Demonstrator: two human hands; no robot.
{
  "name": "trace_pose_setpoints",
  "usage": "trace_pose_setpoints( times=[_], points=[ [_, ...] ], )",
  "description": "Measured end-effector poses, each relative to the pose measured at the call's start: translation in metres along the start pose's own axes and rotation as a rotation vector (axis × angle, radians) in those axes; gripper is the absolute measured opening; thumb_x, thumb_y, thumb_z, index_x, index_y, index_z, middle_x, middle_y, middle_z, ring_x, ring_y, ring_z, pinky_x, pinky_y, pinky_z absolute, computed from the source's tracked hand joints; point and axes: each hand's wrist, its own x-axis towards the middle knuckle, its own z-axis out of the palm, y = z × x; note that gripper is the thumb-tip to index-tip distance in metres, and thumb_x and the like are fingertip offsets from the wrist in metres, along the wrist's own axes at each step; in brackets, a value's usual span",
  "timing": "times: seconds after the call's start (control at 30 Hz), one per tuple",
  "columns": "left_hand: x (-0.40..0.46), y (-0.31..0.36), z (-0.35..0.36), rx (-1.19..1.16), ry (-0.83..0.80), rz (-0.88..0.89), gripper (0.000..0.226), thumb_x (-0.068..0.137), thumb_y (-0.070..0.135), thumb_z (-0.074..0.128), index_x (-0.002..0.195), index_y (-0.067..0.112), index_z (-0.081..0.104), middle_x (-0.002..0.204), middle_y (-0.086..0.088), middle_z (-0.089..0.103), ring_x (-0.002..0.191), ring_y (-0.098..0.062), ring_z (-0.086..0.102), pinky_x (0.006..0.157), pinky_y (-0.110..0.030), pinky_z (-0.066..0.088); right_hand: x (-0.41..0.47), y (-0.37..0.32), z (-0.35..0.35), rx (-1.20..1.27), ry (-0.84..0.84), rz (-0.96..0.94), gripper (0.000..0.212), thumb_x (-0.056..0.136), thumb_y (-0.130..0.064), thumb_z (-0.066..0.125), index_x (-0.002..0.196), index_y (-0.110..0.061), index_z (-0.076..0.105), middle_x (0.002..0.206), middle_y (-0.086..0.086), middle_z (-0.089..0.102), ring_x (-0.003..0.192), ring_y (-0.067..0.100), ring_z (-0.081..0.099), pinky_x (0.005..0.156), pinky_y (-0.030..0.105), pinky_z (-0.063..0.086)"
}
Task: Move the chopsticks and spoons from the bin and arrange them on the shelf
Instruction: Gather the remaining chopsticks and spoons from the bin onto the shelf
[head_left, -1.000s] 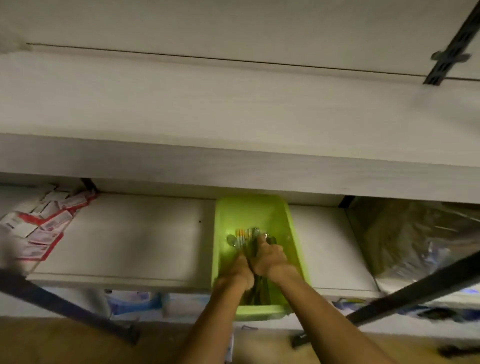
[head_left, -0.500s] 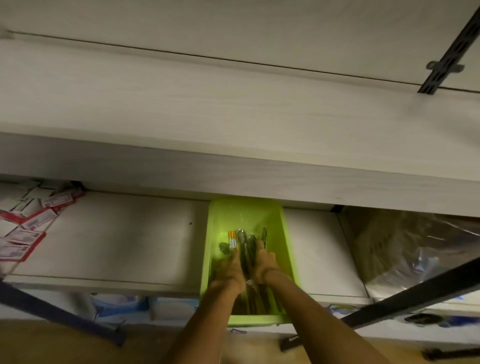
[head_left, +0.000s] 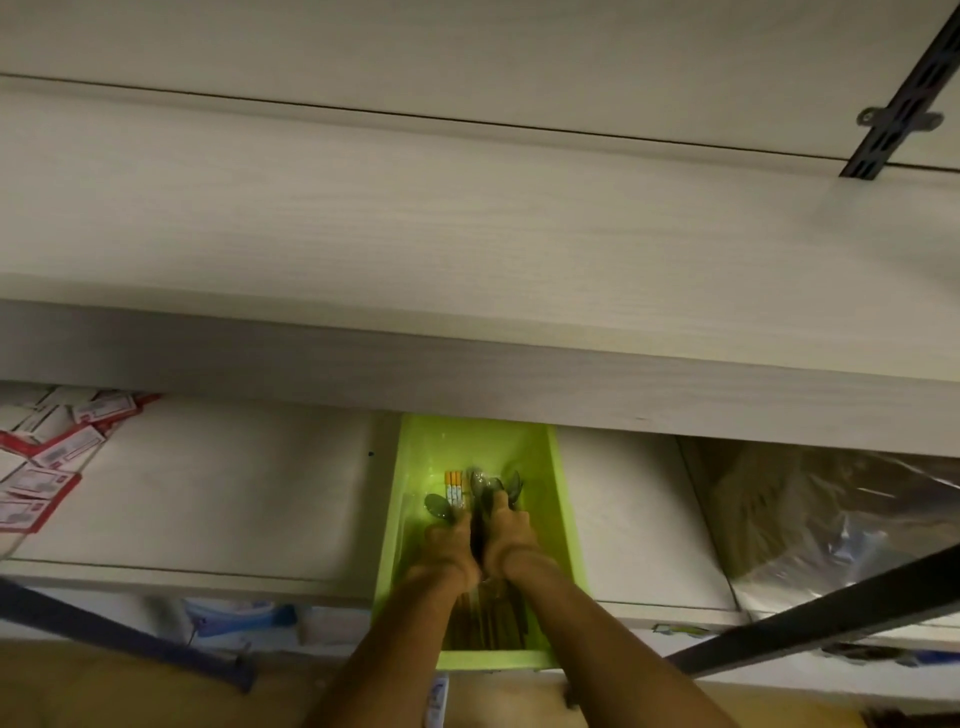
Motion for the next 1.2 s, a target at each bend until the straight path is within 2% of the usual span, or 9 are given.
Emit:
trace_pose_setpoints(
  times=[0.2,0.33,0.47,0.6,0.7,0.83,0.93,1.03,1.2],
  points=[
    [0.005,0.002,0.003,0.014,0.055,-0.027,0.074,0.090,0.022,0.060,0.150,0.024,0.016,0.129,-0.013,0.050,0.111,-0.026,0.056,0.094,-0.035,0.051,0.003,0.003,-0.008,0.045,0.016,0.018,0.069,0.087,0.000,0.061,0.146,-0.010,0.026,0.128,0.014,0.053,0.120,0.028,0.054,0.101,0.031,0.046],
    [0.012,0.000,0.005,-0.028,0.066,-0.027,0.058,0.091,0.017,0.058,0.142,0.022,0.031,0.125,-0.011,0.051,0.111,-0.026,0.056,0.094,-0.035,0.052,0.004,0.004,-0.005,0.046,0.007,0.010,0.064,0.087,0.002,0.058,0.142,-0.012,0.030,0.123,0.014,0.055,0.116,0.030,0.056,0.098,0.035,0.049],
    [0.016,-0.001,0.007,-0.089,0.112,-0.021,0.059,0.094,0.017,0.054,0.148,0.012,0.031,0.147,-0.019,0.033,0.132,-0.035,0.040,0.106,-0.040,0.038,0.002,0.000,-0.001,0.112,0.050,-0.003,0.049,0.095,-0.016,0.053,0.140,-0.015,0.033,0.118,0.015,0.058,0.111,0.031,0.058,0.096,0.039,0.051],
    [0.015,0.001,0.007,-0.239,0.217,-0.002,0.030,0.094,0.029,0.048,0.110,0.007,0.060,0.126,-0.019,0.054,0.113,-0.036,0.053,0.093,-0.041,0.047,0.002,0.000,0.003,0.106,0.064,-0.004,0.057,0.091,-0.021,0.063,0.139,-0.016,0.032,0.117,0.013,0.057,0.110,0.030,0.059,0.094,0.040,0.052],
    [0.017,-0.004,0.008,-0.301,0.235,-0.051,0.040,0.092,0.023,0.055,0.130,0.009,0.052,0.134,-0.018,0.051,0.120,-0.034,0.052,0.100,-0.037,0.041,0.001,0.002,0.000,0.031,0.048,-0.009,0.068,0.085,0.001,0.064,0.142,-0.014,0.029,0.120,0.013,0.056,0.114,0.030,0.057,0.096,0.035,0.050],
    [0.023,-0.001,0.015,-0.507,0.342,-0.082,0.042,0.100,0.034,0.042,0.103,-0.001,0.064,0.109,-0.025,0.066,0.093,-0.031,0.063,0.095,-0.044,0.049,-0.002,0.004,-0.006,0.019,0.059,-0.037,0.060,0.087,0.003,0.058,0.138,-0.010,0.030,0.122,0.015,0.054,0.115,0.031,0.057,0.096,0.034,0.048],
    [0.007,0.006,0.004,-0.355,0.251,-0.027,0.020,0.094,0.013,0.050,0.113,0.009,0.056,0.105,-0.014,0.065,0.093,-0.027,0.060,0.077,-0.032,0.053,-0.004,0.005,-0.005,0.002,0.068,-0.053,0.063,0.087,0.006,0.057,0.139,-0.011,0.026,0.122,0.016,0.054,0.113,0.031,0.058,0.094,0.033,0.049],
    [0.000,0.007,-0.003,-0.432,0.263,-0.028,0.055,0.090,-0.001,0.043,0.141,0.016,0.037,0.089,0.004,0.054,0.084,-0.017,0.051,0.054,-0.018,0.041,-0.003,0.006,-0.001,0.037,0.056,-0.052,0.062,0.085,0.004,0.059,0.135,-0.014,0.028,0.114,0.015,0.058,0.106,0.032,0.061,0.090,0.038,0.053],
    [0.016,0.003,0.000,-0.736,0.251,-0.138,0.051,0.084,-0.009,0.044,0.129,0.015,0.044,0.116,-0.014,0.061,0.097,-0.028,0.062,0.077,-0.043,0.057,-0.006,0.004,0.000,0.064,0.039,-0.087,0.059,0.092,-0.021,0.060,0.141,-0.018,0.026,0.117,0.017,0.056,0.108,0.034,0.059,0.090,0.037,0.052]
  ],
)
